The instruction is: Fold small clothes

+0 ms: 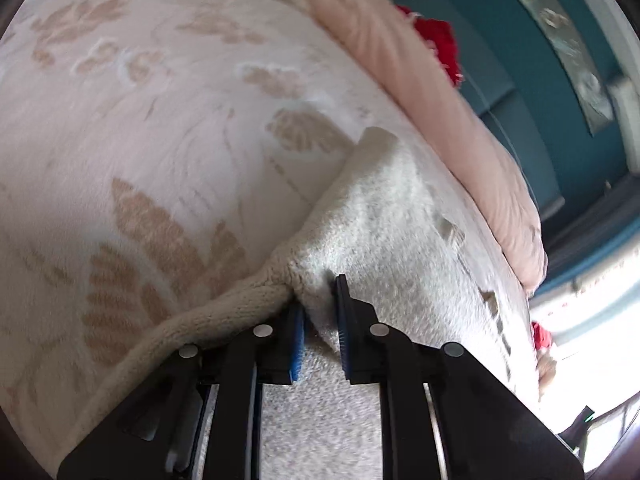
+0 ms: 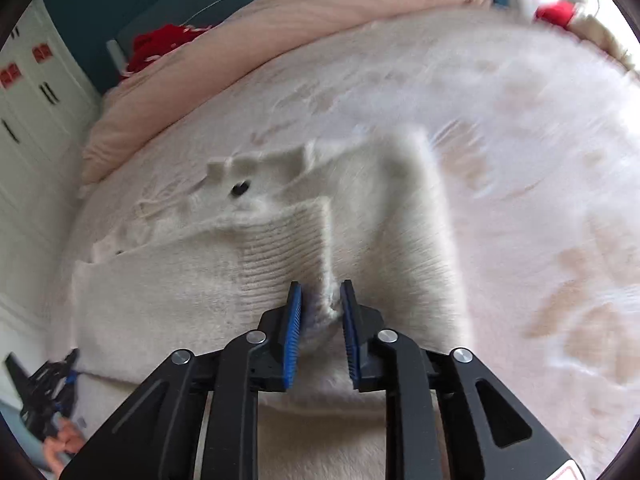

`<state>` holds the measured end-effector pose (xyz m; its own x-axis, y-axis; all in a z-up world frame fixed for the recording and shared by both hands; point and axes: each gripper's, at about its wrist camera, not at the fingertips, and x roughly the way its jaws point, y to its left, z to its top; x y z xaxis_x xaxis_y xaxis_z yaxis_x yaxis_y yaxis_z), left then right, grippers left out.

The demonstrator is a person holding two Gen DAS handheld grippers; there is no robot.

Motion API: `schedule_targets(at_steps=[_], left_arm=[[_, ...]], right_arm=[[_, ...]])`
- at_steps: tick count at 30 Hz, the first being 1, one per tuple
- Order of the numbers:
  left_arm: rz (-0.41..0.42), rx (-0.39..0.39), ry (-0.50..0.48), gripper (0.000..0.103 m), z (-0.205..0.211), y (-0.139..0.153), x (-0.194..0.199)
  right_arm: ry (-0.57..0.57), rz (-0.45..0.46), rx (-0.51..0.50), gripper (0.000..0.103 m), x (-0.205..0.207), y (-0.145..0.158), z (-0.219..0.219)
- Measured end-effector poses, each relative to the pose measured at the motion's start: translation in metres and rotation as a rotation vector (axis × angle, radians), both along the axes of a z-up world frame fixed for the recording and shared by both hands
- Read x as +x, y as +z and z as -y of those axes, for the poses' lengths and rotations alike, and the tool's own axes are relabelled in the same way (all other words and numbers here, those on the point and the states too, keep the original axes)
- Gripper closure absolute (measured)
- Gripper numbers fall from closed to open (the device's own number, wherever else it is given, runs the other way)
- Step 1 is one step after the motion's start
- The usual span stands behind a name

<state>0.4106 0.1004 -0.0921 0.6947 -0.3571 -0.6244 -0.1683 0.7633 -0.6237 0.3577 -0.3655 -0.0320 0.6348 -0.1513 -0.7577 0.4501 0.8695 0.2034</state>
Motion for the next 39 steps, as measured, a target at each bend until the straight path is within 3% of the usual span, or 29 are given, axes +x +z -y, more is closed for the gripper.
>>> schedule_targets(at_steps=[1, 3, 6, 9, 12, 14, 16, 17, 19, 22, 23, 26, 28, 29, 30, 31, 33, 35, 37, 39], left_arm=[[0.017, -0.010, -0.002, 0.088, -0.001, -0.001, -0.001], [0.048, -0.028, -0.001, 0.088, -0.002, -0.003, -0.004], [0.091, -0.039, -0.003, 0.088, -0.002, -0.005, -0.007], [0.113, -0.062, -0.006, 0.088, -0.004, -0.006, -0.008], [0.126, -0.050, -0.010, 0.088, -0.005, -0.008, -0.010], [0.131, -0.039, -0.012, 0.088, -0.004, -0.009, -0.012], [0.135, -0.038, -0.014, 0.088, -0.004, -0.011, -0.013], [0.141, -0.042, -0.016, 0.088, -0.004, -0.011, -0.013], [0.145, -0.040, -0.018, 0.088, -0.004, -0.012, -0.013], [0.141, -0.024, -0.021, 0.088, -0.002, -0.010, -0.012], [0.129, -0.017, -0.020, 0.088, -0.001, -0.006, -0.012], [0.126, 0.011, -0.040, 0.085, 0.002, 0.023, -0.024], [0.258, 0.039, -0.043, 0.068, 0.010, 0.060, -0.040], [0.294, 0.065, -0.034, 0.048, 0.016, 0.073, -0.038], [0.313, 0.083, -0.041, 0.039, 0.025, 0.085, -0.030], [0.318, 0.102, -0.063, 0.039, 0.037, 0.096, -0.013], [0.262, 0.167, -0.075, 0.039, 0.057, 0.099, 0.022], [0.124, 0.268, -0.096, 0.040, 0.076, 0.079, 0.063], [0.004, 0.364, -0.094, 0.046, 0.076, 0.049, 0.086], [-0.023, 0.383, -0.091, 0.055, 0.061, 0.029, 0.087]], right_arm=[[-0.006, 0.062, -0.042, 0.079, -0.007, 0.015, -0.011], [0.091, 0.157, 0.023, 0.079, 0.002, 0.035, -0.040], [0.385, 0.113, 0.153, 0.084, 0.065, 0.032, -0.121], [0.552, 0.052, 0.198, 0.092, 0.128, 0.010, -0.202], [0.611, -0.025, 0.231, 0.093, 0.176, -0.018, -0.255], [0.607, -0.058, 0.193, 0.093, 0.192, -0.034, -0.269], [0.582, -0.100, 0.141, 0.097, 0.200, -0.049, -0.261], [0.586, -0.095, 0.161, 0.103, 0.201, -0.053, -0.247], [0.545, -0.058, 0.170, 0.103, 0.191, -0.050, -0.210], [0.401, -0.020, 0.181, 0.103, 0.154, -0.039, -0.131], [0.332, -0.008, 0.146, 0.096, 0.134, -0.030, -0.103], [0.276, 0.030, 0.071, 0.094, 0.083, -0.006, -0.051], [0.261, 0.044, 0.035, 0.094, 0.067, 0.002, -0.036], [0.261, 0.051, 0.048, 0.094, 0.064, 0.003, -0.033], [0.275, 0.047, 0.075, 0.094, 0.067, 0.002, -0.039], [0.319, 0.043, 0.094, 0.094, 0.072, -0.001, -0.054], [0.417, 0.009, 0.100, 0.094, 0.086, -0.016, -0.064], [0.472, -0.057, 0.119, 0.102, 0.099, -0.037, -0.076], [0.443, -0.056, 0.105, 0.103, 0.096, -0.049, -0.055], [0.315, -0.014, 0.163, 0.103, 0.077, -0.059, 0.008]])
